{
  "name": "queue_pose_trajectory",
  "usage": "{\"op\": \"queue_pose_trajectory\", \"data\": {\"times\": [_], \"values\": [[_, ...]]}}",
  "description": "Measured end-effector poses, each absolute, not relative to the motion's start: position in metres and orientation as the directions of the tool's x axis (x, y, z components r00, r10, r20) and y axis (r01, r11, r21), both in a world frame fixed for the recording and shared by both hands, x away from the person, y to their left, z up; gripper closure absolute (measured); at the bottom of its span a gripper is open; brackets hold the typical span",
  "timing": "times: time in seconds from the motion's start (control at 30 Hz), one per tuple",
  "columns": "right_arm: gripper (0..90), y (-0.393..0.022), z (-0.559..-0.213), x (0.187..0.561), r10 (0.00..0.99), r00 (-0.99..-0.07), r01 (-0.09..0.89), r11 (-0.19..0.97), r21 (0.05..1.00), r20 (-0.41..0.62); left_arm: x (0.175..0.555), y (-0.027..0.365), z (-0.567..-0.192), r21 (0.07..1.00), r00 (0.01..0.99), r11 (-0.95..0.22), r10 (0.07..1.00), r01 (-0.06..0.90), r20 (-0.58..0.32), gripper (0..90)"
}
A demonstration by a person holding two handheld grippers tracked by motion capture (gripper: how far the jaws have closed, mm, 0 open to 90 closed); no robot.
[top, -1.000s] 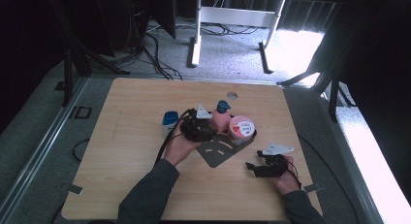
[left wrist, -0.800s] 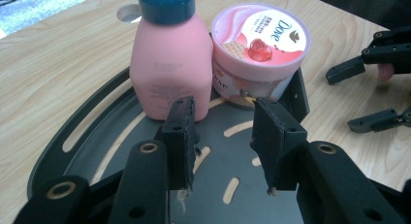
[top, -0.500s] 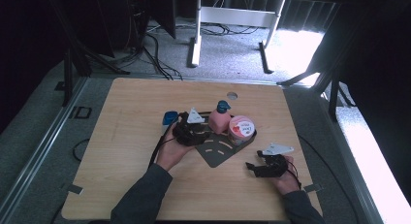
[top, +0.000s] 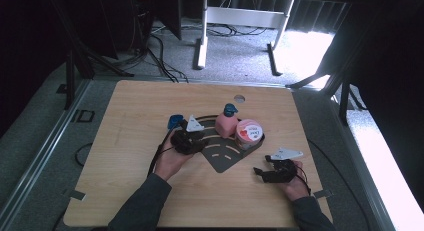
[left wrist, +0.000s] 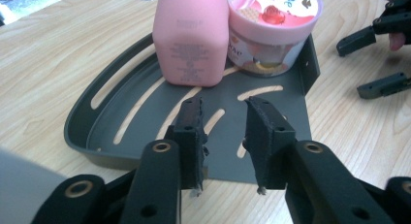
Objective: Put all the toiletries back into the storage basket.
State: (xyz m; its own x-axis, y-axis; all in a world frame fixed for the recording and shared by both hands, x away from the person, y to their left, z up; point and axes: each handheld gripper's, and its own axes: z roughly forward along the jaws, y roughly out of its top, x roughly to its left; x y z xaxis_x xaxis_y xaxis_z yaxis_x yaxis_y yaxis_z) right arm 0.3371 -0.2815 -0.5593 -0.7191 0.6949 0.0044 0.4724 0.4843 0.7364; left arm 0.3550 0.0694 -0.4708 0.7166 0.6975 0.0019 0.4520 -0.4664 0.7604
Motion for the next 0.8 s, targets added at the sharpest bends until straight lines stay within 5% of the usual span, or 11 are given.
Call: {"op": "queue_pose_trajectory", "data": {"times": [0.8], "values": [[27.3, -0.281, -0.559, 0.337, 0.696, -0.718, 0.475, 0.482, 0.736, 0.007, 0.349, 0.101, -0.490, 0.712, 0.635, -0.498, 0.766, 0.495, 0.094, 89.5]]}}
